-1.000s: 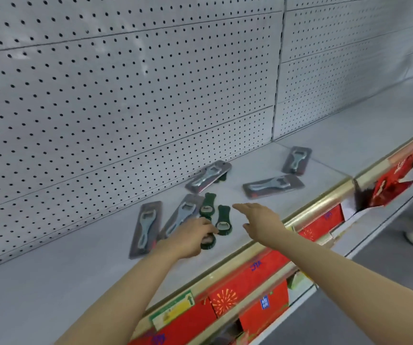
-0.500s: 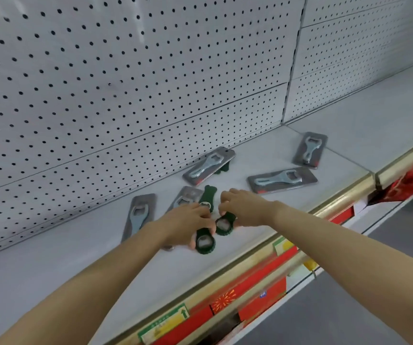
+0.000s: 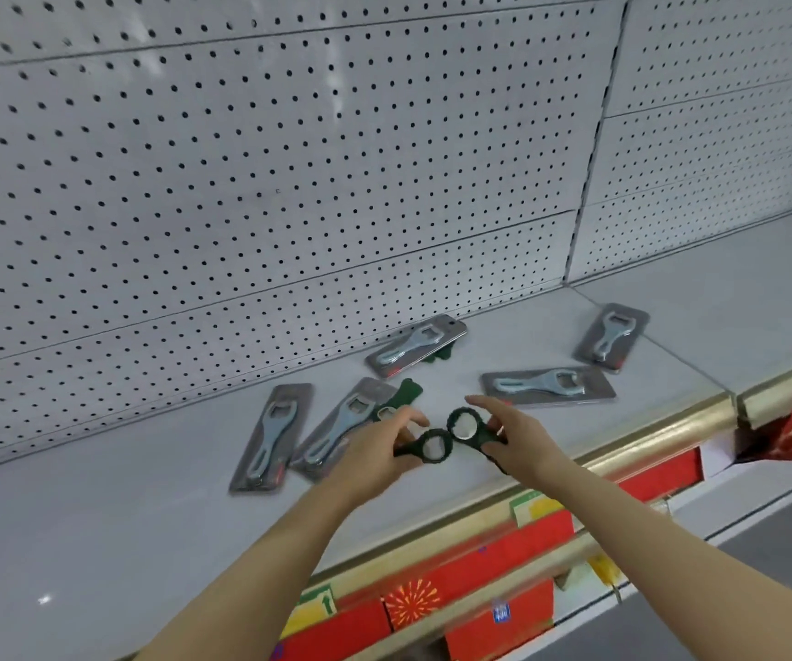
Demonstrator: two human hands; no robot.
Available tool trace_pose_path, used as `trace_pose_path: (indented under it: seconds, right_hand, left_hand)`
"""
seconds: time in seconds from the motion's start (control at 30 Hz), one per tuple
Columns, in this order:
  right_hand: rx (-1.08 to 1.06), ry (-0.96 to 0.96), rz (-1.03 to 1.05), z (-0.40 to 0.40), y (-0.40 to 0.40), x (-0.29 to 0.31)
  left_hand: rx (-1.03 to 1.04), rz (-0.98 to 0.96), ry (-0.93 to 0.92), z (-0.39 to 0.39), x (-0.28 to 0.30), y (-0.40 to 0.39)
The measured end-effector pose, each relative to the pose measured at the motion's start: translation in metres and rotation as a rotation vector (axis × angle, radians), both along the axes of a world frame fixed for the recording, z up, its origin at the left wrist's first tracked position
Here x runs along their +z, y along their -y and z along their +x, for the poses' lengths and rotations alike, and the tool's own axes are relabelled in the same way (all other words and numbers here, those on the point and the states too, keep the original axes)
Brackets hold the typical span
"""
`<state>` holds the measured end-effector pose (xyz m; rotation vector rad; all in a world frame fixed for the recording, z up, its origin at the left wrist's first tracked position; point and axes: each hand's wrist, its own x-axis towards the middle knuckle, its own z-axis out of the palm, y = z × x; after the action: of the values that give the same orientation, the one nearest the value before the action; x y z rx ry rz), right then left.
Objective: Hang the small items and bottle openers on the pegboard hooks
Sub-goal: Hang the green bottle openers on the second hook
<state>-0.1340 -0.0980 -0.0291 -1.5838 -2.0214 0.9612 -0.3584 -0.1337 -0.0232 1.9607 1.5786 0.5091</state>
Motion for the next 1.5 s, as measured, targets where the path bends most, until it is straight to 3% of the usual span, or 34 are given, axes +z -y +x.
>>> trace_pose_path:
  seconds: [0.13, 0.23, 0.33, 0.63, 0.9, 1.27, 1.5]
  right_hand:
    - [-0.031, -0.351, -0.026, -0.005, 0.027, 0.025]
    - [0.003, -0.572, -0.069, -0.024, 0.049, 0.054]
    - [0.057, -0.653, -0.046, -0.050, 0.069, 0.076]
    - [0.227, -0.754, -0.003, -0.132, 0.143, 0.138]
    - [0.305, -0.792, 0.107, -0.212, 0.188, 0.190]
    - [0.309, -0.971, 0.179, -0.325, 0.237, 0.224]
    - [0.280, -0.984, 0.231, -0.359, 0.249, 0.233]
  left_hand:
    - [0.249, 0.047, 0.388, 0.003, 0.020, 0.032]
    - [0.391, 0.111, 0.526, -0.005, 0.047, 0.062]
    - [0.461, 0.215, 0.612, -0.020, 0.073, 0.097]
    - [0.617, 0.463, 0.733, -0.068, 0.140, 0.183]
    - [0.631, 0.647, 0.859, -0.138, 0.184, 0.222]
    - [0.544, 0.866, 0.858, -0.245, 0.242, 0.258]
    - [0.565, 0.879, 0.799, -0.279, 0.261, 0.242]
